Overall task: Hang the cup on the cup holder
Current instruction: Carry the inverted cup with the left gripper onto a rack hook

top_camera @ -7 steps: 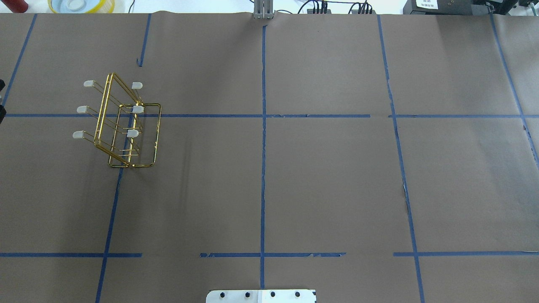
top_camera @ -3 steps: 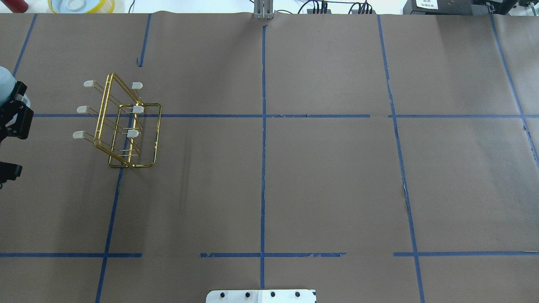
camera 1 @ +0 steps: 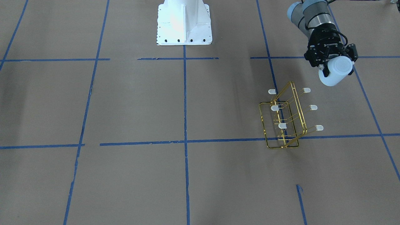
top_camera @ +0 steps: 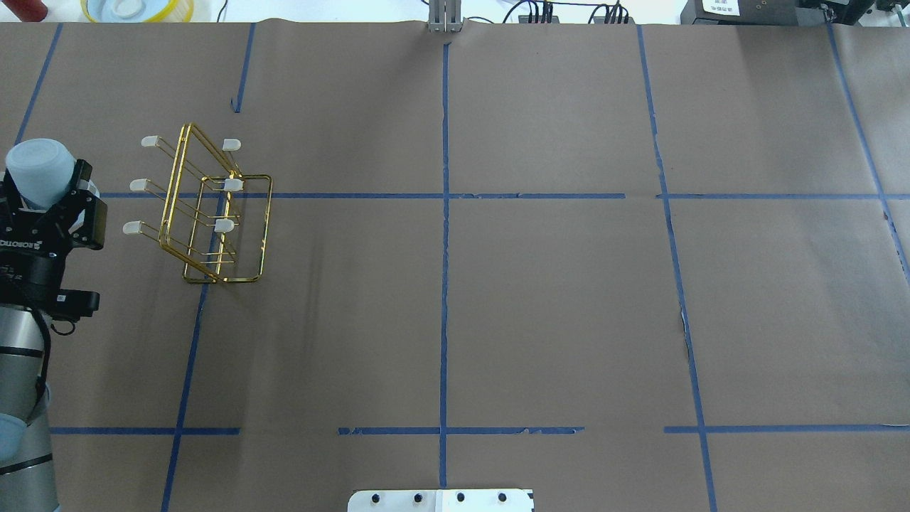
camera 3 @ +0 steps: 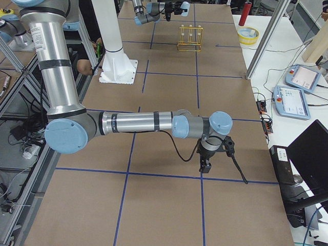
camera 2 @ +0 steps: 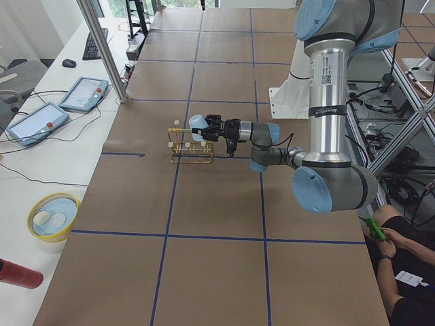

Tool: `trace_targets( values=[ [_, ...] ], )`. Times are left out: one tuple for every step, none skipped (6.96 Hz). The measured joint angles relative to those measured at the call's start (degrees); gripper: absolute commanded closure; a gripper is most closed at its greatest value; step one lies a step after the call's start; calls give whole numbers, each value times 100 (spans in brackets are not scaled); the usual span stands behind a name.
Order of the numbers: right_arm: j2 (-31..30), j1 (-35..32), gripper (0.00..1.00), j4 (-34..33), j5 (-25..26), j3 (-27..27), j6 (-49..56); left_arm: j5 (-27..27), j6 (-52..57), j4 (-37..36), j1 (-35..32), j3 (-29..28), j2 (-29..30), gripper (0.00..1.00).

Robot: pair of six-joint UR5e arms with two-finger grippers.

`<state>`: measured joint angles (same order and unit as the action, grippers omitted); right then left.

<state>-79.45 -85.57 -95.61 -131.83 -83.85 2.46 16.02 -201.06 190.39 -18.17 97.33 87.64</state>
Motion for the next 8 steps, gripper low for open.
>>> trace_targets(
  values=[
    [0,1,0,2,0,0,0,-188,-61,28,96,-152,181,100],
    [0,-1,0,1,0,0,0,-296,-179,73,138,-330,320,100],
    [0,-2,0,-1,0,0,0,-365,-322,101,156,-525,440,100],
    [0,-3,0,-2,0,0,0,-392,-404,112,161,-658,524,100],
    [0,-1,0,0,0,0,0,-402,-467,113,166,-748,592,100],
    [0,-1,0,4,0,0,0,-405,-590,111,176,-843,646,100],
    [0,-1,0,6,0,0,0,-402,-708,105,185,-948,686,100],
    [0,0,0,5,0,0,0,-388,-777,101,188,-1037,719,100]
  ],
)
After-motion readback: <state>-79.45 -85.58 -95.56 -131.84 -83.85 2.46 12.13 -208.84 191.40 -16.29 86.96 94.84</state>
